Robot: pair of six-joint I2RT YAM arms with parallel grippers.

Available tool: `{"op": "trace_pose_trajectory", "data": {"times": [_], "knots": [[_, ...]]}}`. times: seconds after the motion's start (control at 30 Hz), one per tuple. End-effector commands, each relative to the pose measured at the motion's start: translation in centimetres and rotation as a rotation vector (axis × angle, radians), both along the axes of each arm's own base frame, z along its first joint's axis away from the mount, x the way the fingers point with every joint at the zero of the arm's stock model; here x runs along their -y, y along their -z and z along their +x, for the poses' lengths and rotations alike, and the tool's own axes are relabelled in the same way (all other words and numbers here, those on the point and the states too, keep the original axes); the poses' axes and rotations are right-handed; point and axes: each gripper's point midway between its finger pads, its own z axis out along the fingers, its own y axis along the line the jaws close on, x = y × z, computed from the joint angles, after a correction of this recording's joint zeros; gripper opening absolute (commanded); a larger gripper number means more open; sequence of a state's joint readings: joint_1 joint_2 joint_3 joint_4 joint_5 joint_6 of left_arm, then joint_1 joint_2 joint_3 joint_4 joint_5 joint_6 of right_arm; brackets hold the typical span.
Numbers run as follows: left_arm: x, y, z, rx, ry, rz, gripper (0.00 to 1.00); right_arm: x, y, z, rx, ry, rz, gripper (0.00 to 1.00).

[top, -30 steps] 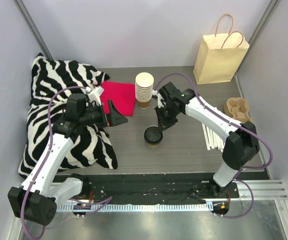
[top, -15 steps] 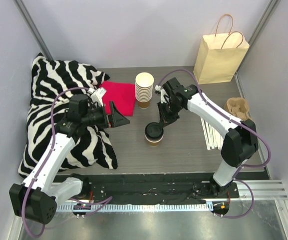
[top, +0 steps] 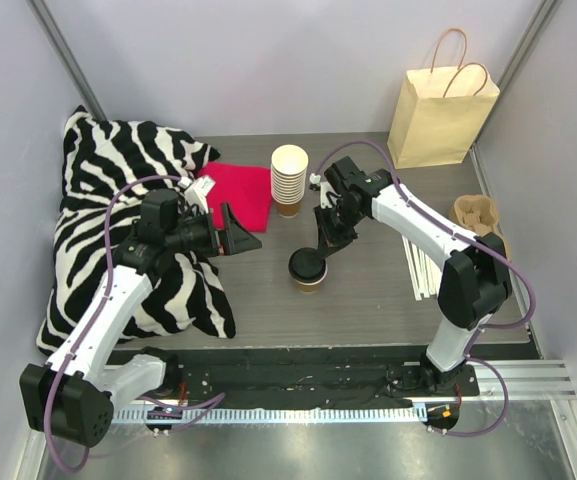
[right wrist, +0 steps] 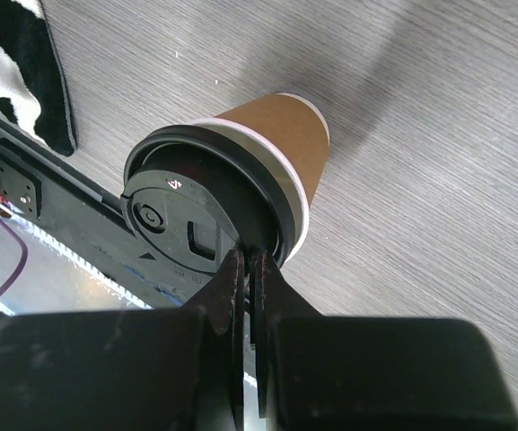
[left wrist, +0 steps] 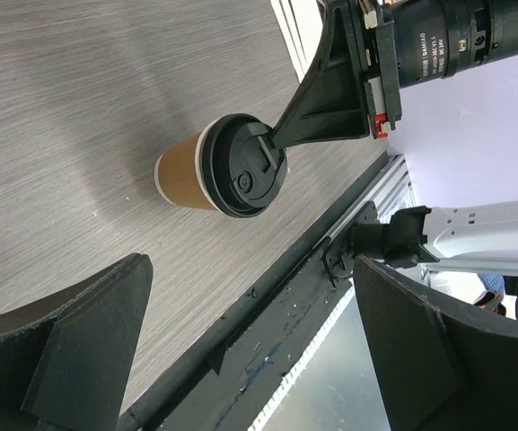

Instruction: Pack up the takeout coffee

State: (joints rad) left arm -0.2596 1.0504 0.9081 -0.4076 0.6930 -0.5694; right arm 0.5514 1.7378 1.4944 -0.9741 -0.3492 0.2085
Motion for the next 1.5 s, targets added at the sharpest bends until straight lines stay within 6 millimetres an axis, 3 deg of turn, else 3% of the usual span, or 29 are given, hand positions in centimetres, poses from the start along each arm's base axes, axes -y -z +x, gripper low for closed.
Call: {"op": "trace_pose_trajectory", "data": {"times": [0.0,0.6,1.23,1.33,1.47], "knots": [[0.4,-0.9,0.2,0.045,0.018,-0.023,1.0,-0.2,-0.6,0.4,0.007,-0.009,0.02,0.01],[0.3,-0.3,0.3,0.023,0.01,-0.019,1.0,0.2,-1.8,0.3,0.035,-0.014,0.011,0.01],[0.5,0.0,0.3,0.011,0.01,-0.026,1.0,0.0,-0.4,0.5,-0.003,-0.015,-0.009,0.01],[0.4,0.0,0.3,0.011,0.008,-0.026,1.0,0.1,0.0,0.5,-0.012,-0.012,-0.017,0.04],[0.5,0.0,0.3,0.013,0.009,-0.027,1.0,0.1,0.1,0.5,-0.013,-0.014,-0.02,0.19]]}}
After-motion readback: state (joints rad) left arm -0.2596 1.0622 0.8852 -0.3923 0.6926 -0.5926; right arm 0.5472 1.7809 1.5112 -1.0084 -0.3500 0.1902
